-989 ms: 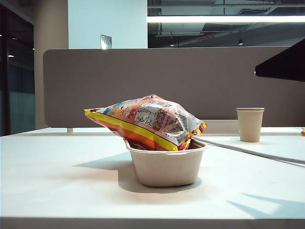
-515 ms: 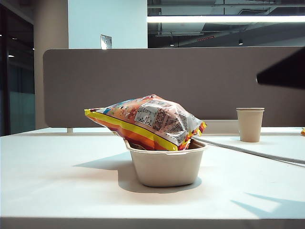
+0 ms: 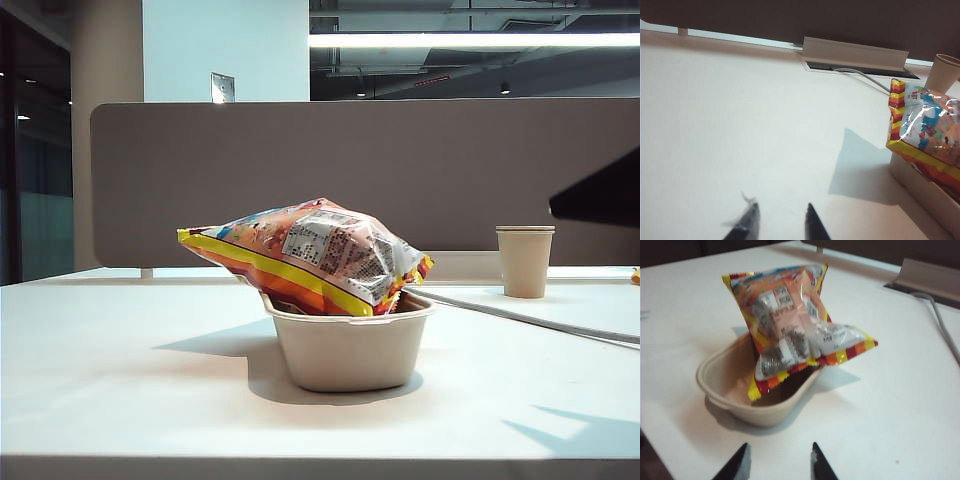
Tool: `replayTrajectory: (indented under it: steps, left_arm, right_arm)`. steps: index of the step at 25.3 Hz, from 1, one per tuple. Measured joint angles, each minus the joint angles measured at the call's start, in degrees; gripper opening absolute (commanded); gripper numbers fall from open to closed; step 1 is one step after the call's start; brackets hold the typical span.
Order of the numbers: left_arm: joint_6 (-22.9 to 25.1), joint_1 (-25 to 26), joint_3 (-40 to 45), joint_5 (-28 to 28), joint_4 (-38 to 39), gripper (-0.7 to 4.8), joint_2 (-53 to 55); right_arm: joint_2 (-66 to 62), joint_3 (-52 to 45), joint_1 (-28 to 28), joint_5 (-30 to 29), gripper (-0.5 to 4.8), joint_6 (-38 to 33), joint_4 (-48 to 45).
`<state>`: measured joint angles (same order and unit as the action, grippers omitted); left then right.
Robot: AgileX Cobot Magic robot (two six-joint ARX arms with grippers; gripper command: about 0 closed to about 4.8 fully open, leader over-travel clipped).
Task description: Pick up a bag of chips and put them in the box.
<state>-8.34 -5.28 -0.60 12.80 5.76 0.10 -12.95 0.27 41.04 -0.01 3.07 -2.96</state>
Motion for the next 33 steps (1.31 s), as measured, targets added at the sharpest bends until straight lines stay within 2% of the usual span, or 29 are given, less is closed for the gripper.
replayTrajectory:
  steps: [13, 26, 33]
  left_arm:
    - [0.2, 0.0, 0.0, 0.0, 0.4, 1.19, 0.0]
    - [6.1, 0.0, 0.0, 0.0, 3.1, 1.19, 0.0]
    - [7.3, 0.0, 0.0, 0.0, 3.1, 1.19, 0.0]
  right_arm:
    - [0.0, 0.0, 0.0, 0.0, 1.56, 0.0, 2.7]
    - [0.0, 0.0, 0.0, 0.0, 1.56, 0.0, 4.1]
    - [0.0, 0.0, 0.0, 0.0, 1.56, 0.0, 4.1]
